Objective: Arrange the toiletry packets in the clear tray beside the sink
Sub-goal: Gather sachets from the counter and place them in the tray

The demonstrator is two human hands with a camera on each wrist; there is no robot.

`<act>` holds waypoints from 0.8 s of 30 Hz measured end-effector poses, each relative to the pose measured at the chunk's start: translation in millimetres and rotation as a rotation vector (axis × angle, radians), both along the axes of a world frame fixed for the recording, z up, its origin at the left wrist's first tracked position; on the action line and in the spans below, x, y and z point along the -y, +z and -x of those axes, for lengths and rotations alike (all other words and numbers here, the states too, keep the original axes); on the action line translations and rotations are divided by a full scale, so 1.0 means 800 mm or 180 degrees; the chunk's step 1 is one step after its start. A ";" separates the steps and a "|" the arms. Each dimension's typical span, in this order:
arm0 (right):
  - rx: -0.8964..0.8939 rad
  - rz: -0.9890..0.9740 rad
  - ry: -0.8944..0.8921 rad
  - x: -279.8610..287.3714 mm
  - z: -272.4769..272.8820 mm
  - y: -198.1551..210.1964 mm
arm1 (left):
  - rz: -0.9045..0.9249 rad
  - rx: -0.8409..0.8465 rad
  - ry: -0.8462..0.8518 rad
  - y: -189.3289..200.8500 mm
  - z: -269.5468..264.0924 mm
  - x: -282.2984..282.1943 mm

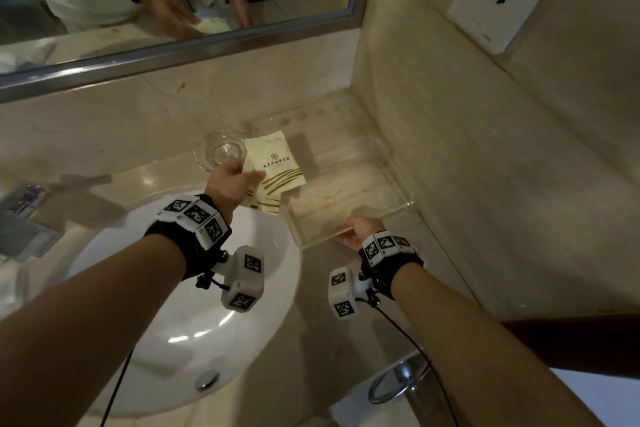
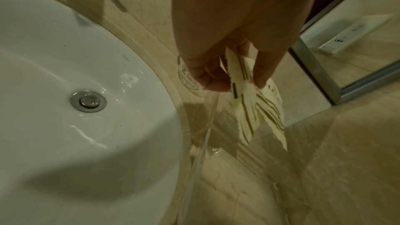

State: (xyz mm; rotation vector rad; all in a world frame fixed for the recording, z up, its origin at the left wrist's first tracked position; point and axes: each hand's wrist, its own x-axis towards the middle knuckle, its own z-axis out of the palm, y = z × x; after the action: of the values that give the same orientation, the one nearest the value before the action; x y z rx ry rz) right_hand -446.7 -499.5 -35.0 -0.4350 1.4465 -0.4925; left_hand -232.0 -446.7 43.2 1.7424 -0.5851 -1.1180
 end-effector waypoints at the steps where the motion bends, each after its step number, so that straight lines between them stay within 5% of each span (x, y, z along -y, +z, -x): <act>1: -0.0028 -0.0006 0.0017 -0.002 0.001 0.000 | 0.0004 -0.0009 0.0006 0.001 0.000 -0.002; 10: -0.0461 -0.0181 0.0294 -0.013 0.010 0.006 | 0.0040 -0.0033 0.0038 0.014 0.005 -0.015; 15: -0.1415 0.0037 0.2151 -0.030 0.011 0.049 | 0.0037 0.0057 -0.0076 0.021 0.006 -0.020; 17: -0.1286 0.0193 0.2497 -0.027 0.002 0.062 | -0.0006 0.0120 -0.0159 0.023 0.006 -0.022; 21: -0.0303 0.1156 0.1874 -0.002 -0.034 0.093 | -0.0092 0.0179 -0.0296 0.025 0.007 -0.026; 24: -0.0053 0.1674 0.2091 0.006 -0.060 0.115 | -0.0186 0.0231 -0.0426 0.027 0.008 -0.029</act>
State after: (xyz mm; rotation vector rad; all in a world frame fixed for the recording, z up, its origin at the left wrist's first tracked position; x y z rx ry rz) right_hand -398.5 -504.0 57.0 -1.2833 1.0880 -0.3235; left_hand -238.5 -423.8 64.8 1.8219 -0.7291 -1.1781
